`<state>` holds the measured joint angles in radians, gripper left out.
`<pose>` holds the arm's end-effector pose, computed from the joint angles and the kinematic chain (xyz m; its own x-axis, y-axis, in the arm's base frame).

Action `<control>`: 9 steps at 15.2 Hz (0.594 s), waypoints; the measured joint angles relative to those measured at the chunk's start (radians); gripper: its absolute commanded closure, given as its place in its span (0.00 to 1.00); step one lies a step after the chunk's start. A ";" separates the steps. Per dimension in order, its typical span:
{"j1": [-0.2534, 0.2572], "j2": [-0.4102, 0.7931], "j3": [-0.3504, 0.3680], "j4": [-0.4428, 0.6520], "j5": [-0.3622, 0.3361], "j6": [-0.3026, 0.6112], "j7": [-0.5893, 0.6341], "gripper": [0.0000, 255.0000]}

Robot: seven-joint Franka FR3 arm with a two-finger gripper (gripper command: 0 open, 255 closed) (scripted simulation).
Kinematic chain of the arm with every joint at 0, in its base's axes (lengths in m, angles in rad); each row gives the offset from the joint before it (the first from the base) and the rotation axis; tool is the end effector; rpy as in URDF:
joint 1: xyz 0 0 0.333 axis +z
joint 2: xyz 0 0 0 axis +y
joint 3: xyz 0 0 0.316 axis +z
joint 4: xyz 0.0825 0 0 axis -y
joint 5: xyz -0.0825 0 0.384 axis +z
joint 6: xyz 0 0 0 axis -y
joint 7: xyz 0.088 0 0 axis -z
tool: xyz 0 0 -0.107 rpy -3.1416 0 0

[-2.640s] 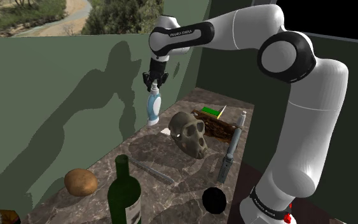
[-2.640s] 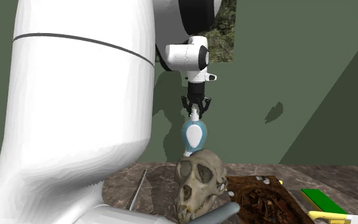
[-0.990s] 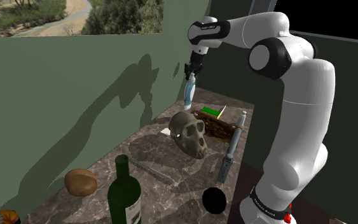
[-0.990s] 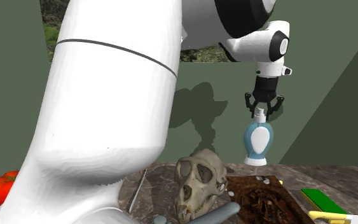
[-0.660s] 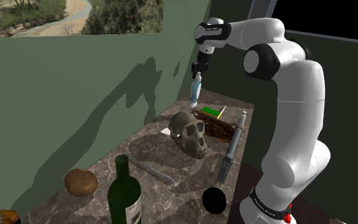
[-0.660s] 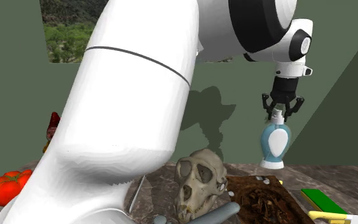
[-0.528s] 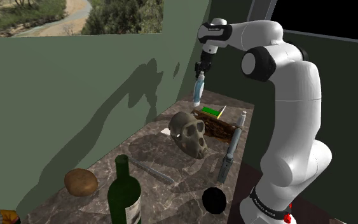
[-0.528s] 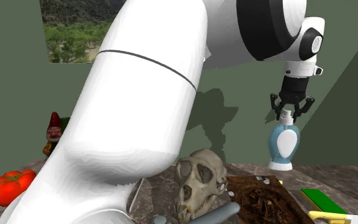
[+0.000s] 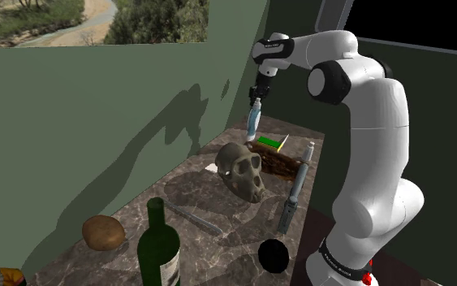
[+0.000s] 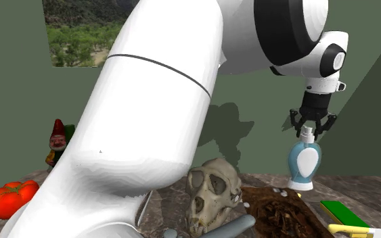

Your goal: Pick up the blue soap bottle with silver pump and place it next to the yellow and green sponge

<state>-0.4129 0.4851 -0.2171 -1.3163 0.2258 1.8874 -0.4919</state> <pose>0.6005 -0.3781 0.4739 0.9754 -0.1706 0.1397 -0.1635 -0.9847 -0.0607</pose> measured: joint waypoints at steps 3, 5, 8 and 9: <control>0.001 0.006 0.001 -0.031 0.003 0.037 -0.005 1.00; 0.003 0.008 0.002 -0.047 0.005 0.061 -0.008 1.00; 0.002 0.007 0.001 -0.080 0.009 0.106 -0.017 1.00; 0.003 0.013 0.003 -0.079 0.010 0.104 -0.016 1.00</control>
<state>-0.4095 0.4977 -0.2141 -1.3956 0.2357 1.9918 -0.5075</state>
